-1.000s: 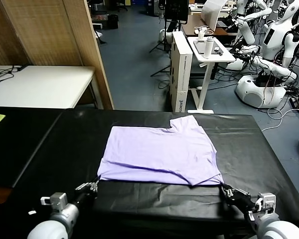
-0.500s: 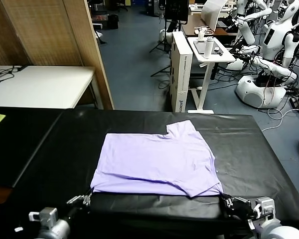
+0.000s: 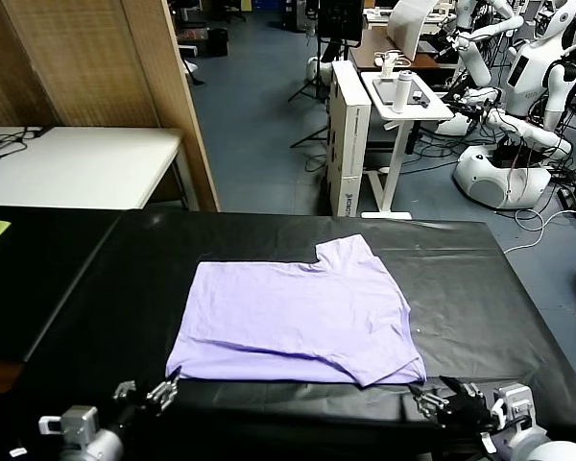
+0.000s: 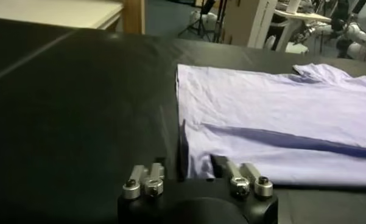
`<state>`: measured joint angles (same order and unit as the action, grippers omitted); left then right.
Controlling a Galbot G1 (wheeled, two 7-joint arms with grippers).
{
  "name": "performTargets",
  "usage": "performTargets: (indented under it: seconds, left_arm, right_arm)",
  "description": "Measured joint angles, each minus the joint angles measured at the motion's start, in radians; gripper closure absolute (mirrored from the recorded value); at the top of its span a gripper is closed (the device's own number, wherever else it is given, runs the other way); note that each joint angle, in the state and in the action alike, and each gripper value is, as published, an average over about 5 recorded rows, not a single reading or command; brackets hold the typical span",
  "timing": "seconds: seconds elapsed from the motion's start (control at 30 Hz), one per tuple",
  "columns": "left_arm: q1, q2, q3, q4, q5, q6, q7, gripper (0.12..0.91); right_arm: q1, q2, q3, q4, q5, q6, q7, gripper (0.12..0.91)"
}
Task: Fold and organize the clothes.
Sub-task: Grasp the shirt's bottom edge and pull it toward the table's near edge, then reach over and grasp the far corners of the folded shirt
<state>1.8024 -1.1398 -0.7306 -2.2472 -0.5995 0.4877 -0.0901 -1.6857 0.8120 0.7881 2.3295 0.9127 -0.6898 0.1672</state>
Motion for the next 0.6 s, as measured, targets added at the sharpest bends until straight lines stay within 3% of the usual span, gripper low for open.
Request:
performTargets:
  seconds: [0.27, 0.47, 0.6]
  left_arm:
    - [-0.155, 0.055, -0.040, 0.054, -0.087, 0.033, 0.007, 0.123]
    - [-0.344, 0.102, 0.009, 0.148, -0.227, 0.155, -0.061, 0.123]
    - [-0.489, 0.104, 0.059, 0.233, -0.289, 0.205, -0.066, 0.123]
  right_arm:
    - [0.372, -0.036, -0.198, -0.240, 0.002, 0.014, 0.018, 0.118]
    - [0.678, -0.010, -0.412, -0.443, -0.003, -0.007, 0.007, 0.118]
    - [0.853, 0.023, -0.542, -0.576, -0.013, -0.017, -0.006, 0.118]
